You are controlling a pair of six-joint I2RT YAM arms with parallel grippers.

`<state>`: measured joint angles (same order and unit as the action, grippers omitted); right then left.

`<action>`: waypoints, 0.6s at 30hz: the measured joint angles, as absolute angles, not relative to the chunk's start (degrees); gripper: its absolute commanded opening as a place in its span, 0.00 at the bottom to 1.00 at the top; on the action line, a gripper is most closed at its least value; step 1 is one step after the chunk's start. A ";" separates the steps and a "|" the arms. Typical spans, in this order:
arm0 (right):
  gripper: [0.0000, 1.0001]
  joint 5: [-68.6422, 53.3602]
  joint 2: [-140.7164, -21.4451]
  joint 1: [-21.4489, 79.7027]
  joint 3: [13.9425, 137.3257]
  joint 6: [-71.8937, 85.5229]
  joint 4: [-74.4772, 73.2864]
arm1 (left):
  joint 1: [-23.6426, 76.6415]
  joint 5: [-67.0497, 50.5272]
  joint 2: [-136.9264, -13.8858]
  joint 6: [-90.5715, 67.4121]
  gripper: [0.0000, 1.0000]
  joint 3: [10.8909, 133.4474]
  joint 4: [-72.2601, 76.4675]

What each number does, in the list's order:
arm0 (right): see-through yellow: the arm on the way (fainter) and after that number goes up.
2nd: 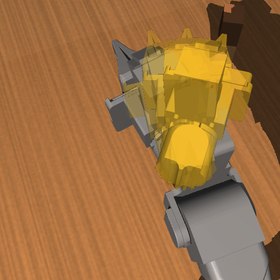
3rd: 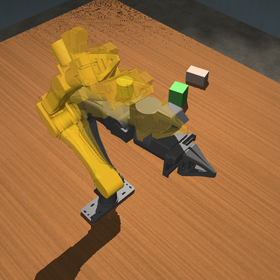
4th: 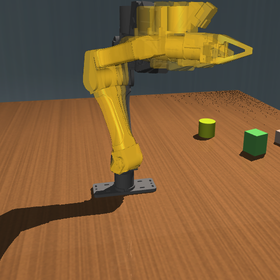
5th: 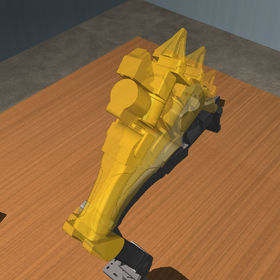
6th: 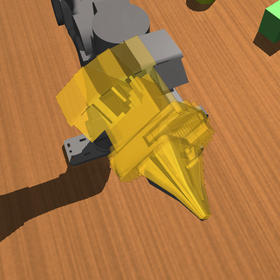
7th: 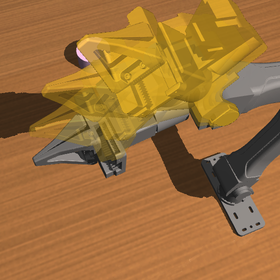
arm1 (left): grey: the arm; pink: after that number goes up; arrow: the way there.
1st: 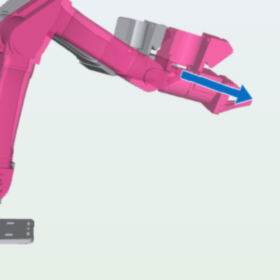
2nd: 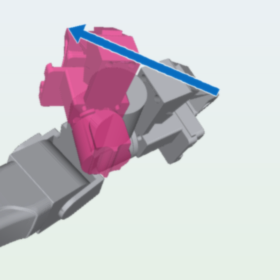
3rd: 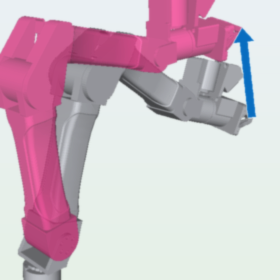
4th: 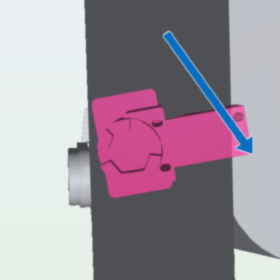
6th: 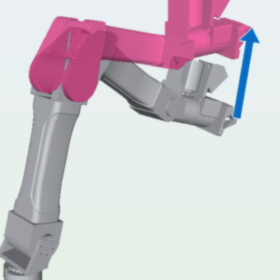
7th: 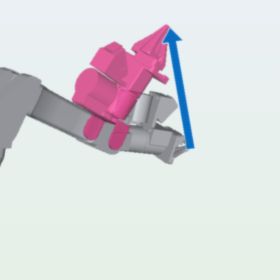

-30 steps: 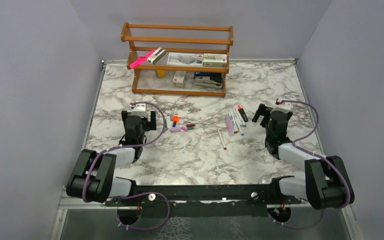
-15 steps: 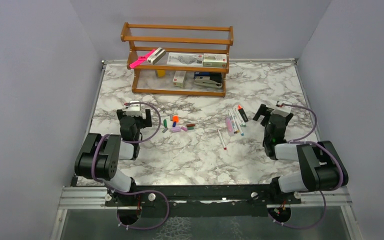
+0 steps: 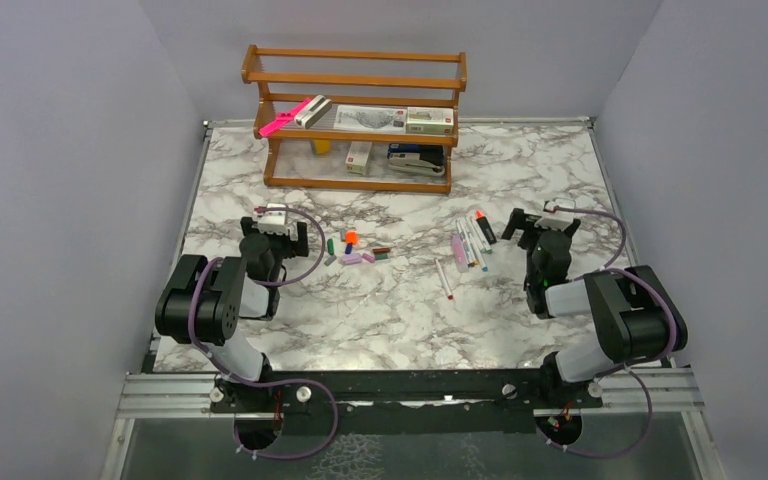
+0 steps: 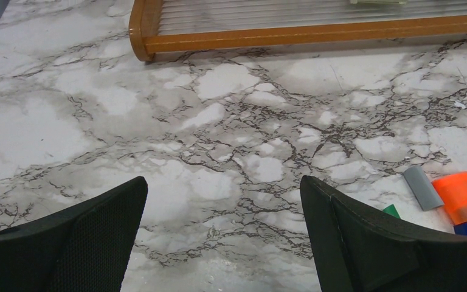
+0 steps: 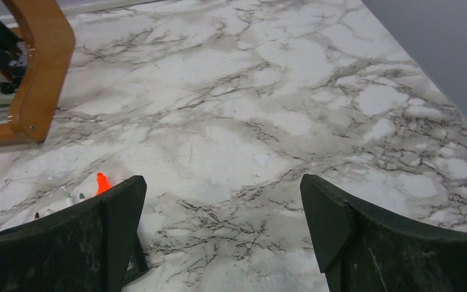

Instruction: Open the pen caps

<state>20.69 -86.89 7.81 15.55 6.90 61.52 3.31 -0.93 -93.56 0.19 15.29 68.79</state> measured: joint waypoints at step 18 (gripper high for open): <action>1.00 6.24 -92.62 7.81 12.71 0.21 73.54 | 3.07 -2.17 -93.56 0.51 0.99 15.29 70.48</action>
<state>6.24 -92.62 7.81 12.71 0.21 73.54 3.07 -2.17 -93.56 0.51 15.29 70.48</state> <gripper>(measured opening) 0.997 0.991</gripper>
